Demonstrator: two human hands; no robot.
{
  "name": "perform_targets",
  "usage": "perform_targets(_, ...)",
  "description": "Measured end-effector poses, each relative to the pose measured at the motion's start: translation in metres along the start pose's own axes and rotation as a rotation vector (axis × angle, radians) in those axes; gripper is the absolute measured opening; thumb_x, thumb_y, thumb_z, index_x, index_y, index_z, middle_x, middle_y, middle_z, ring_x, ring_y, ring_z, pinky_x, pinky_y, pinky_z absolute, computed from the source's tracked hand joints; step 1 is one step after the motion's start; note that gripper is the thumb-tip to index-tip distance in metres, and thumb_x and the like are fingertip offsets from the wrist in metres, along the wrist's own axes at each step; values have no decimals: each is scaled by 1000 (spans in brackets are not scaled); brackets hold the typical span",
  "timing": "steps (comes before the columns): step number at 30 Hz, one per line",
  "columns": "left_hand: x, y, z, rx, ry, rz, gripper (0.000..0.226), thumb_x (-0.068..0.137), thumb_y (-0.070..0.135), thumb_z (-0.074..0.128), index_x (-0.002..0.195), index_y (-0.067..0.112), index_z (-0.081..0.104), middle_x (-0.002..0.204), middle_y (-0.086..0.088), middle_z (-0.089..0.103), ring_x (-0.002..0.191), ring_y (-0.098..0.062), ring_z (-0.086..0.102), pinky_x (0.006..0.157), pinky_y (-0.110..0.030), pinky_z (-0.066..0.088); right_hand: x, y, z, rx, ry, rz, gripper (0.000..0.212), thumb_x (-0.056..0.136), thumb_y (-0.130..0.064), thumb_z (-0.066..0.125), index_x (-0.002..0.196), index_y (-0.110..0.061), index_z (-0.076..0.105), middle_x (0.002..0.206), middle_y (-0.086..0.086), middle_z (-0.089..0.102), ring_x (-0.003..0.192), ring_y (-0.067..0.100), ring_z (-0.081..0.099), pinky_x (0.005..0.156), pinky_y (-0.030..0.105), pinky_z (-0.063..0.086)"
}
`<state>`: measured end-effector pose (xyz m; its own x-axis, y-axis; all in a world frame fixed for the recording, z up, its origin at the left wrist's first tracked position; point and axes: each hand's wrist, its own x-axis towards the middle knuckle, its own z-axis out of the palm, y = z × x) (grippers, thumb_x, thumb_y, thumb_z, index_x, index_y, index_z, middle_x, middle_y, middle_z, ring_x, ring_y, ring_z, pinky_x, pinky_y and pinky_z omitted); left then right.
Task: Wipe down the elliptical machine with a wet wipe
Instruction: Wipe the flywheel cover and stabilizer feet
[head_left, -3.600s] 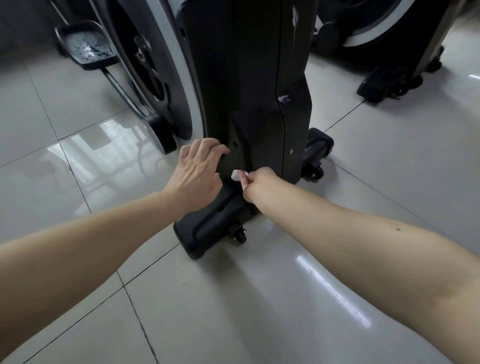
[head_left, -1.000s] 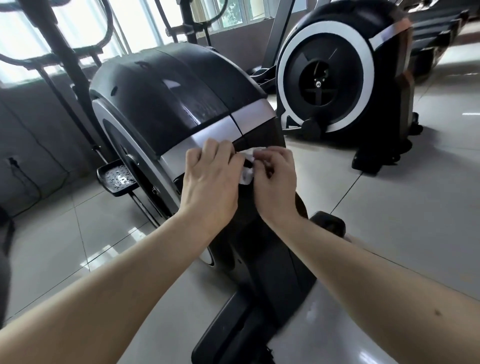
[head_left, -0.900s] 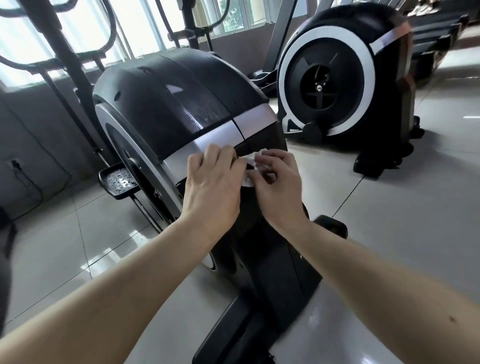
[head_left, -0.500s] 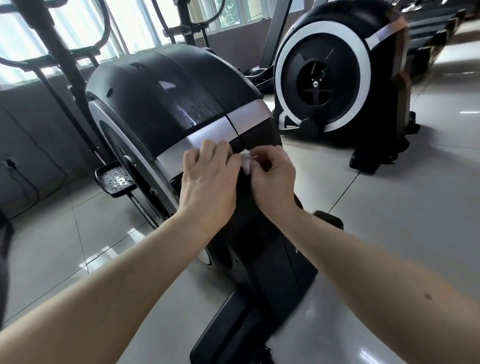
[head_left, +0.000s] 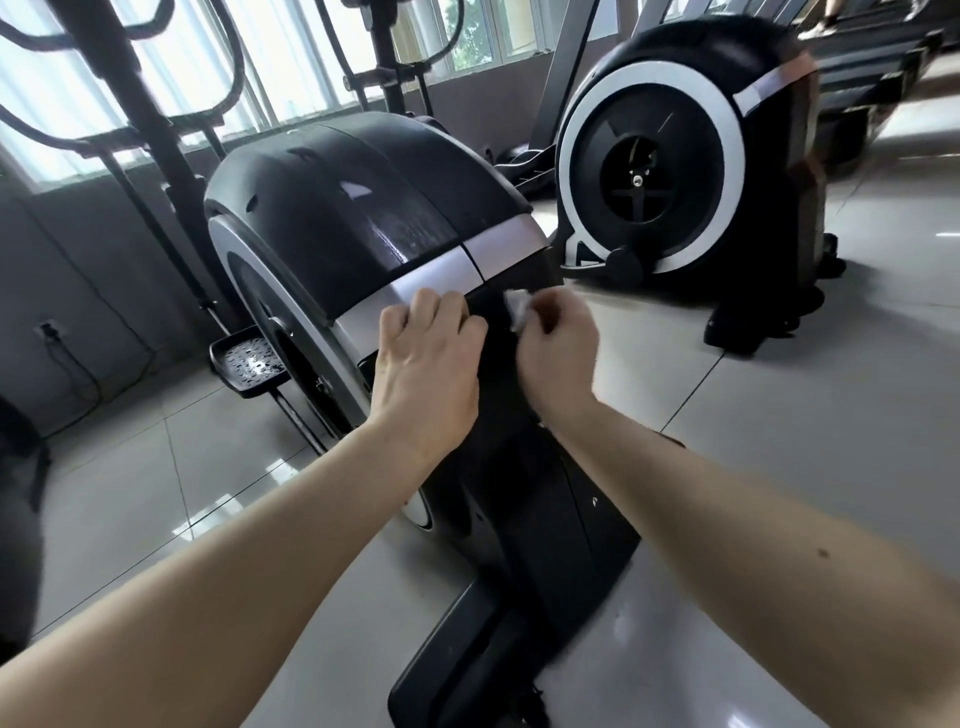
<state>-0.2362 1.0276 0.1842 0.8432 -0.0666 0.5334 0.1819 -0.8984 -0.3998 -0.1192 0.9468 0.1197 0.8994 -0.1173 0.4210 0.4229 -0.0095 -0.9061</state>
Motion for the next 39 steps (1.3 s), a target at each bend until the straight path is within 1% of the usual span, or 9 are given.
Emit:
perform_targets(2,1,2,1,1,9,-6,32,85,22,62,116,22,63,115,3,51,111,-23,40,96,-35,23,-8,-7,0,9,-72,-82,11,89,-12,65,80,-19,64,87,-4,66,86,9,61,77,18,46)
perform_targets(7,3,1,3,-26,22,-21,34,84,14,63,117,19,64,113,2,54,110,-23,43,97,-36,24,23,11,-10,182,129,193,11,94,-8,66,83,-12,68,89,1,72,79,2,68,81,23,55)
perform_targets(10,7,-3,2,-49,80,-55,32,81,9,63,112,18,64,109,1,55,107,-24,44,93,-35,25,-17,3,-3,70,-43,-38,13,92,6,63,88,-6,67,101,6,64,84,-15,60,78,4,42)
perform_targets(13,9,-5,4,-66,129,-68,32,80,6,61,110,17,65,106,0,56,106,-25,43,90,-34,23,-17,-3,-4,69,-59,-178,23,88,3,69,80,-19,67,97,6,60,82,-12,56,74,3,39)
perform_targets(17,7,-3,9,-64,120,-68,36,80,6,59,114,16,64,109,-1,55,109,-27,44,92,-37,25,-2,-16,-4,155,-72,-186,17,89,-1,70,84,-17,72,96,0,61,80,-7,58,75,7,42)
perform_targets(19,4,0,12,-71,98,-61,36,79,6,60,112,17,64,110,-1,55,109,-27,44,92,-36,24,-16,-2,-6,122,-87,-227,30,86,3,68,82,-27,68,93,-2,59,80,-4,57,75,7,41)
perform_targets(25,-14,16,23,-19,-7,-7,33,81,14,63,113,21,62,111,3,53,107,-23,43,91,-35,25,-36,66,-27,-50,-132,107,19,89,-12,68,77,-24,62,91,-1,67,84,4,60,78,27,46)
perform_targets(33,-17,28,39,-50,-21,1,32,81,13,63,112,19,65,110,1,54,108,-25,44,93,-38,28,23,28,-16,49,-8,-104,11,88,-14,70,82,-24,68,89,-11,63,83,4,61,78,26,52)
perform_targets(39,-18,33,42,-56,-4,-21,32,83,14,62,114,21,64,111,2,54,108,-24,45,94,-39,31,1,87,-32,-55,-105,247,18,84,-29,77,76,-18,66,81,-7,71,80,13,68,78,34,55)
